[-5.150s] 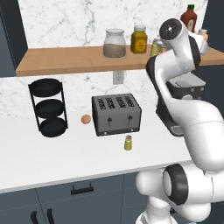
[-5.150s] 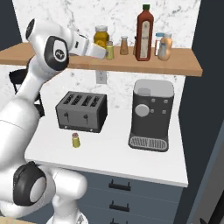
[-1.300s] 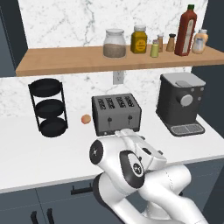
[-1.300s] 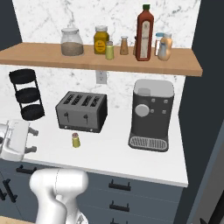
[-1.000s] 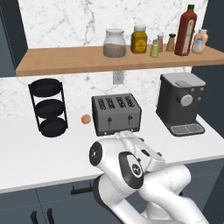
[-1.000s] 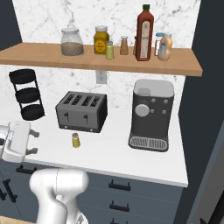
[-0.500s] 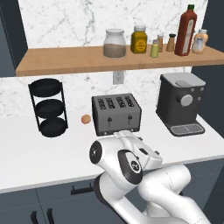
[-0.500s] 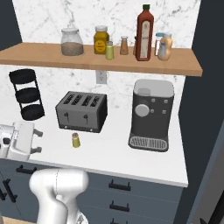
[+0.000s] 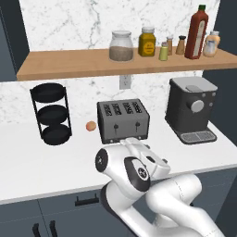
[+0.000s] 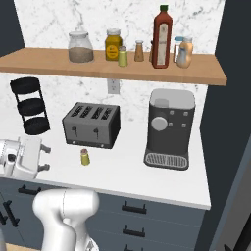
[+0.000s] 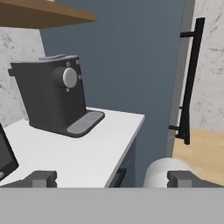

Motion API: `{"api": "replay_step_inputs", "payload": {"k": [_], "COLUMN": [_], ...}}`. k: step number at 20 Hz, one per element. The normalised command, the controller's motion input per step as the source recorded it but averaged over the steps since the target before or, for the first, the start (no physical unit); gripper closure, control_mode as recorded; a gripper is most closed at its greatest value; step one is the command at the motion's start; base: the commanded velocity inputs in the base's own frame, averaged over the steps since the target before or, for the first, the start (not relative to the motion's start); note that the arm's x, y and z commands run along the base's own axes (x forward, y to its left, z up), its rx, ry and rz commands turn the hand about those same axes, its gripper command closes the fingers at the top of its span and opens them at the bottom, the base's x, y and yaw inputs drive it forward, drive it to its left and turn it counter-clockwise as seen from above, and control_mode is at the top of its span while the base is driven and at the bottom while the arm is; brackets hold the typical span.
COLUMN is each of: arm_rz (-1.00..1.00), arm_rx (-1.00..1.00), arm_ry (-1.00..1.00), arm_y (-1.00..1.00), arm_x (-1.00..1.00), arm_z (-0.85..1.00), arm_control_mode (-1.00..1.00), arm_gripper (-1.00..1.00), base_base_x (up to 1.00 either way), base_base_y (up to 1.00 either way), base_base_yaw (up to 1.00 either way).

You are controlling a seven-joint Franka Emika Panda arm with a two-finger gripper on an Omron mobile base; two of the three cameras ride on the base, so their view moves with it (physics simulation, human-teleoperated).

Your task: Put the shaker and condiment bottle from the counter next to their counterparts in the cabinet.

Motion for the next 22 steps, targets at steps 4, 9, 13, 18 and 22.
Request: {"api": "replay_step_inputs", "payload": {"k": [4, 9, 13, 18, 22], "arm_rz": [0.0, 0.0, 0.0, 0.0, 0.0], "arm_rx": [0.0, 0.0, 0.0, 0.0, 0.0], "arm_ry": [0.0, 0.0, 0.0, 0.0, 0.0], "arm_y": [-0.02, 0.0, 0.0, 0.01, 0.04], "arm_x": [0.17, 0.23, 0.29, 0.2, 0.21], "arm_z": [-0.16, -0.23, -0.19, -0.26, -0.29], "arm_control_mode": [-1.0, -1.0, -1.0, -1.0, -1.0], "arm_gripper": [-1.0, -1.0, -1.0, -1.0, -1.0], "base_base_x": [0.0, 0.0, 0.0, 0.0, 0.0], "base_base_y": [0.0, 0.0, 0.0, 0.0, 0.0], "base_base_yaw": [0.0, 0.0, 0.0, 0.0, 0.0]}}
